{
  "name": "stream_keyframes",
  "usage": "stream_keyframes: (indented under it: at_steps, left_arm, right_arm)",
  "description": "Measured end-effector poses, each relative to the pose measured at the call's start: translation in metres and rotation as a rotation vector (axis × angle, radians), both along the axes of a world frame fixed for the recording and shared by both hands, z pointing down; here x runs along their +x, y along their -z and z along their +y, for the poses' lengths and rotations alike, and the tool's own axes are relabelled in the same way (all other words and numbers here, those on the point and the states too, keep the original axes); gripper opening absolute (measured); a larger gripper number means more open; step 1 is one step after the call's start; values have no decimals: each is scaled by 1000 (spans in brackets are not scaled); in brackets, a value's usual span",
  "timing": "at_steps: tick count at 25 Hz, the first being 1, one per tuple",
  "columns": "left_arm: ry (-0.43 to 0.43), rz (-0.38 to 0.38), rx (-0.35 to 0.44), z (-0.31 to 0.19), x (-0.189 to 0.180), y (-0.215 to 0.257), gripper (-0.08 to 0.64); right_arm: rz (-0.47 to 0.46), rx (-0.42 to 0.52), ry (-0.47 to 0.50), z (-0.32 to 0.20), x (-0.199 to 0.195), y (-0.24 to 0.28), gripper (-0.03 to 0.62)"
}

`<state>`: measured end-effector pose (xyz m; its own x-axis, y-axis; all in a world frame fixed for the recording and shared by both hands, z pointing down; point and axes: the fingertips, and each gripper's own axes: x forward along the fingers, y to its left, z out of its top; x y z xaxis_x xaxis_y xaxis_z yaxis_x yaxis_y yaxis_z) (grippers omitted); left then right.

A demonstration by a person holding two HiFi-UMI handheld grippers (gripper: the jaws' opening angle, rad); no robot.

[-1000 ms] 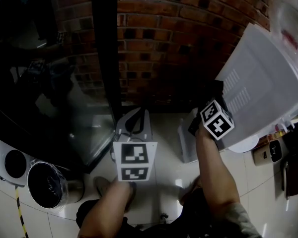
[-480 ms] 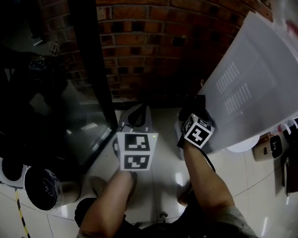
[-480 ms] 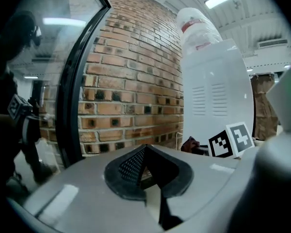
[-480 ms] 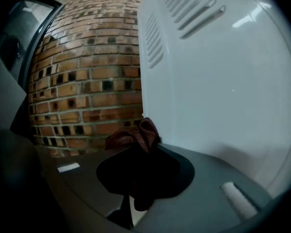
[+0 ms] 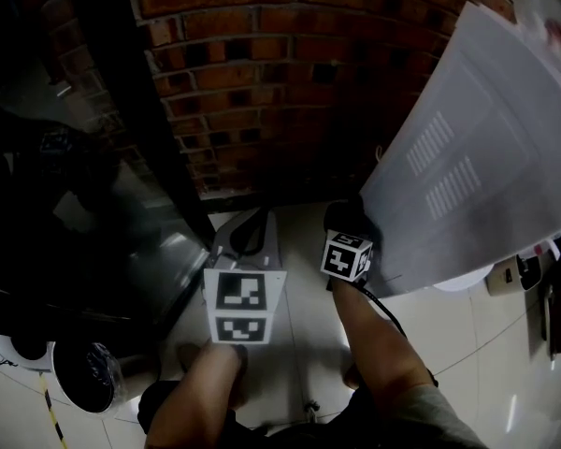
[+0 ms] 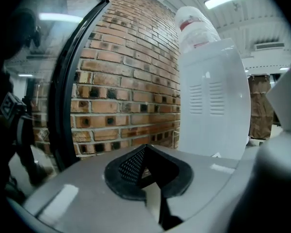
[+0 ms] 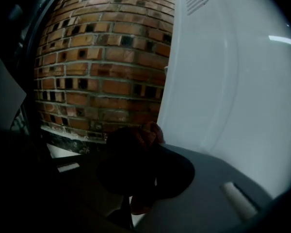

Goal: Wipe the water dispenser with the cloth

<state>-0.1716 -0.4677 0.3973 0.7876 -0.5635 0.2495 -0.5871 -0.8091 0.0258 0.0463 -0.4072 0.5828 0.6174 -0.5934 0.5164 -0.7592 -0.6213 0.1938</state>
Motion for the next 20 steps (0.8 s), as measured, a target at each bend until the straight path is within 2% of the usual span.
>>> stream_keyframes:
  at_steps: [8,13,17,20]
  left_arm:
    - [-67,-3,38,-17,-7,10,0]
    - [-79,-6,28,-30,-16,6,0]
    - [-72,22,29,-35,-21,17,0]
    - [-65,46,55,-32,-29,33,0]
  right_arm:
    - [11,-151,-29,-8,-2,-54,71]
    - [3,-232,-43,0,1,-81,71]
    - [29,-248,49,-1,-6,-77,71]
    - [55,-201,154,-5,-26,-46,71]
